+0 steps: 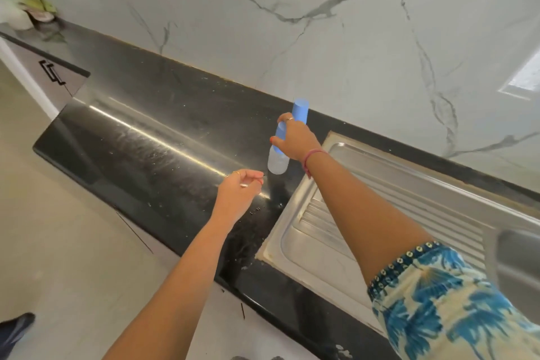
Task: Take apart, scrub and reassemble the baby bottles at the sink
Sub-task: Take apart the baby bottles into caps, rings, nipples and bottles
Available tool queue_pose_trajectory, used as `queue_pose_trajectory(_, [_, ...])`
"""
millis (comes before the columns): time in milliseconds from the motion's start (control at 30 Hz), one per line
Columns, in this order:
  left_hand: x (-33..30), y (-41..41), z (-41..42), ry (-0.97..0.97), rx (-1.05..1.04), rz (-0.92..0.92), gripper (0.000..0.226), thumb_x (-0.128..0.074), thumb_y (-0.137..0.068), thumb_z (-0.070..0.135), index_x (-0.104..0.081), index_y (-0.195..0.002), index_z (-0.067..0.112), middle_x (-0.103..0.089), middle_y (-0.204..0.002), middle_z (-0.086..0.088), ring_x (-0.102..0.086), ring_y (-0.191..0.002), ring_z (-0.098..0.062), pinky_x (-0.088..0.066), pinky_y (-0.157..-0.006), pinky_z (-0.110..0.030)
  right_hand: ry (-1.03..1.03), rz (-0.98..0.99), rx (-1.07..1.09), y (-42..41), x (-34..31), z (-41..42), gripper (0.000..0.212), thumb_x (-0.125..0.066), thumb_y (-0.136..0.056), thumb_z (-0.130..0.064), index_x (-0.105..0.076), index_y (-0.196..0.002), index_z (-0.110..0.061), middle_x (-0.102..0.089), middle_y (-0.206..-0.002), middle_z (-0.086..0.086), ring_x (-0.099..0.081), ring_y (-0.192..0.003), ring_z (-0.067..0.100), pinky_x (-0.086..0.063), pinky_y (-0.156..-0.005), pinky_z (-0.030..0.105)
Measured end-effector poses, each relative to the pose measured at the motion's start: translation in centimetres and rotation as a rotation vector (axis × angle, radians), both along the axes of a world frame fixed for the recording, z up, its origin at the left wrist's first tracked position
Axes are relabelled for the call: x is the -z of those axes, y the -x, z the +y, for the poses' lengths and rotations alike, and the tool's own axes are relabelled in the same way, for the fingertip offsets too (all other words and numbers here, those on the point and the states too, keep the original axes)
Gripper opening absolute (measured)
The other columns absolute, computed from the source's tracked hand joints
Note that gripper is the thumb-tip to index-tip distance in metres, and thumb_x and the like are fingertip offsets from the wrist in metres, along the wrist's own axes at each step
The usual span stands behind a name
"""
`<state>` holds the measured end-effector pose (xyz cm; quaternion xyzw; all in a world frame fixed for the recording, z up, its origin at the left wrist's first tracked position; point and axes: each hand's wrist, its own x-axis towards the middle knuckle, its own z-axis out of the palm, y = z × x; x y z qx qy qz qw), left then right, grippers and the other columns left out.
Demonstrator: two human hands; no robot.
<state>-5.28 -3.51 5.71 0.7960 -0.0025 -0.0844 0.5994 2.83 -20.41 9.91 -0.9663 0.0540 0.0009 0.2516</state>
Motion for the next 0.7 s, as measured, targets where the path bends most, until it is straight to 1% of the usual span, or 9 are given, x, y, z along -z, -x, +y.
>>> queue_pose_trajectory(67, [0.4, -0.2, 0.1, -0.027, 0.005, 0.008, 0.015, -0.061, -0.092, 0.018, -0.066, -0.105, 0.02, -0.067, -0.103, 0.001, -0.064, -0.102, -0.019, -0.051, -0.083, -0.024, -0.002, -0.043, 0.029, 0.7, 0.0, -0.2, 0.045, -0.058, -0.093, -0.028, -0.04, -0.133, -0.014, -0.06, -0.113, 0.017, -0.059, -0.1, 0.036, -0.047, -0.08, 0.038])
queue_pose_trajectory(133, [0.8, -0.2, 0.0, -0.098, 0.028, -0.003, 0.028, -0.067, -0.089, 0.02, -0.06, -0.116, 0.021, -0.062, -0.113, 0.004, -0.061, -0.109, -0.018, -0.046, -0.077, -0.012, -0.037, -0.02, 0.037, 1.6, -1.1, -0.7, 0.045, -0.063, -0.09, -0.029, -0.044, -0.128, -0.014, -0.06, -0.112, 0.014, -0.059, -0.093, 0.03, -0.047, -0.075, 0.034])
queue_pose_trajectory(233, [0.9, -0.3, -0.7, -0.267, 0.094, -0.131, 0.088, -0.082, -0.074, 0.037, -0.033, -0.145, 0.016, -0.039, -0.139, 0.002, -0.042, -0.127, -0.014, -0.039, -0.096, -0.024, -0.407, 0.073, 0.047, 3.8, -3.9, -1.6, 0.043, -0.075, -0.081, -0.029, -0.053, -0.115, -0.014, -0.064, -0.107, 0.008, -0.068, -0.079, 0.023, -0.055, -0.059, 0.028])
queue_pose_trajectory(300, [0.1, -0.1, -1.6, -0.278, 0.135, -0.174, 0.105, -0.086, -0.062, 0.05, -0.029, -0.145, 0.022, -0.037, -0.137, 0.008, -0.041, -0.124, -0.009, -0.041, -0.096, -0.026, -0.571, 0.124, 0.013, 6.0, -5.7, -2.0, 0.045, -0.08, -0.077, -0.032, -0.06, -0.107, -0.006, -0.072, -0.094, 0.01, -0.073, -0.069, 0.024, -0.06, -0.058, 0.03])
queue_pose_trajectory(367, [-0.7, 0.4, -2.7, -0.216, 0.176, -0.153, 0.075, -0.087, -0.057, 0.054, -0.046, -0.118, 0.037, -0.056, -0.113, 0.018, -0.058, -0.099, 0.001, -0.047, -0.073, -0.012, -0.511, 0.08, -0.03, 8.4, -7.0, -3.0, 0.045, -0.081, -0.075, -0.036, -0.065, -0.099, -0.002, -0.075, -0.08, 0.006, -0.073, -0.065, 0.022, -0.06, -0.06, 0.03])
queue_pose_trajectory(433, [-1.3, 1.2, -3.9, -0.162, 0.221, -0.121, 0.051, -0.085, -0.058, 0.047, -0.049, -0.094, 0.041, -0.063, -0.088, 0.018, -0.062, -0.074, 0.003, -0.043, -0.054, -0.008, -0.461, 0.024, -0.092, 10.7, -8.2, -4.4, 0.044, -0.081, -0.075, -0.038, -0.066, -0.093, -0.001, -0.074, -0.075, 0.0, -0.073, -0.066, 0.02, -0.058, -0.059, 0.025])
queue_pose_trajectory(500, [-1.5, 2.0, -5.0, -0.103, 0.302, -0.089, 0.045, -0.08, -0.055, 0.042, -0.054, -0.092, 0.036, -0.066, -0.082, 0.015, -0.063, -0.067, 0.0, -0.043, -0.053, -0.012, -0.474, 0.02, -0.169, 13.0, -9.0, -6.4, 0.038, -0.08, -0.078, -0.033, -0.067, -0.098, -0.004, -0.073, -0.085, 0.002, -0.073, -0.076, 0.021, -0.06, -0.067, 0.027])
queue_pose_trajectory(600, [-2.1, 3.3, -6.5, -0.024, 0.512, -0.031, 0.053, -0.081, -0.053, 0.035, -0.061, -0.101, 0.028, -0.069, -0.082, 0.012, -0.065, -0.071, -0.005, -0.049, -0.061, -0.02, -0.494, 0.031, -0.29, 16.5, -9.4, -9.7, 0.032, -0.078, -0.081, -0.019, -0.065, -0.11, -0.011, -0.069, -0.107, 0.006, -0.069, -0.096, 0.023, -0.058, -0.081, 0.035])
queue_pose_trajectory(700, [-2.6, 4.9, -8.4, -0.007, 0.683, -0.027, 0.052, -0.085, -0.055, 0.029, -0.062, -0.102, 0.029, -0.069, -0.077, 0.015, -0.065, -0.068, -0.003, -0.049, -0.06, -0.02, -0.464, 0.086, -0.339, 19.8, -9.4, -12.9, 0.037, -0.076, -0.08, -0.018, -0.063, -0.115, -0.014, -0.067, -0.115, 0.001, -0.064, -0.107, 0.019, -0.054, -0.09, 0.031])
